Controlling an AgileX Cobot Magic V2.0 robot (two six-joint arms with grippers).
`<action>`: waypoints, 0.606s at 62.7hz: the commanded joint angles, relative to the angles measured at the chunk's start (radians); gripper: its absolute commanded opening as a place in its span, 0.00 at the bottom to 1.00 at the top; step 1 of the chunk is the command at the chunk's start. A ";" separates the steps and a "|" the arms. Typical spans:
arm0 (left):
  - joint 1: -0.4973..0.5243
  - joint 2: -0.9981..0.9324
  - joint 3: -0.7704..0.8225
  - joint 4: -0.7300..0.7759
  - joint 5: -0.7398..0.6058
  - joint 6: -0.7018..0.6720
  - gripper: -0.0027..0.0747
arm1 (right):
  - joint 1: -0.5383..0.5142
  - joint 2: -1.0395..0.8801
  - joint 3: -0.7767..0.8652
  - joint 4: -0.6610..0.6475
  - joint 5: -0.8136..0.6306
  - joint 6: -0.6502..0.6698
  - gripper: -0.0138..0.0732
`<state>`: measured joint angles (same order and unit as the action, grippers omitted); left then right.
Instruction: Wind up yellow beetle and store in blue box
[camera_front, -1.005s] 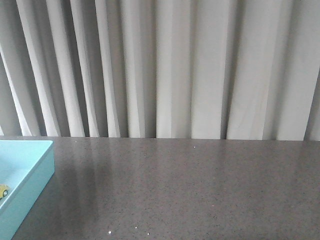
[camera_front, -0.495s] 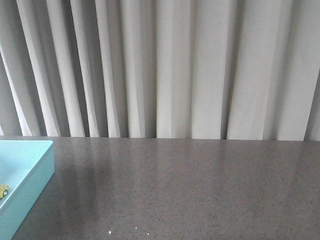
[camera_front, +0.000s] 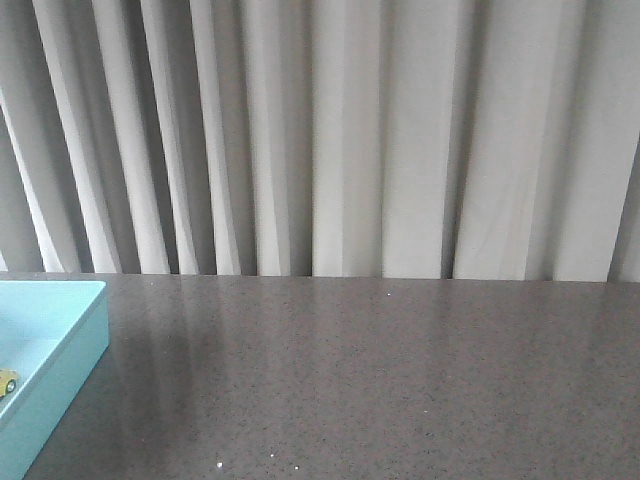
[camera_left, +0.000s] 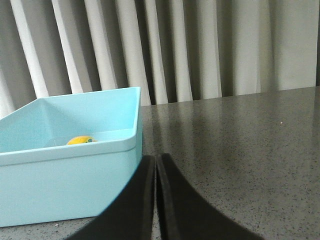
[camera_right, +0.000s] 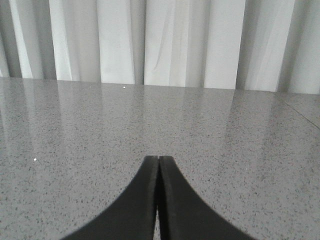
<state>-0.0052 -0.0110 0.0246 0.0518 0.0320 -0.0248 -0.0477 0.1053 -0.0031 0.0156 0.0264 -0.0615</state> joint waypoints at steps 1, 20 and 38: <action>-0.006 -0.014 -0.008 -0.005 -0.071 -0.009 0.03 | -0.006 -0.065 0.034 0.003 -0.110 0.003 0.15; -0.006 -0.016 -0.008 -0.005 -0.070 -0.009 0.03 | -0.006 -0.124 0.033 0.003 -0.053 0.000 0.15; -0.006 -0.016 -0.008 -0.005 -0.070 -0.009 0.03 | -0.006 -0.124 0.033 0.003 -0.053 0.000 0.15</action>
<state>-0.0052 -0.0114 0.0246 0.0518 0.0337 -0.0267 -0.0477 -0.0107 0.0264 0.0187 0.0427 -0.0615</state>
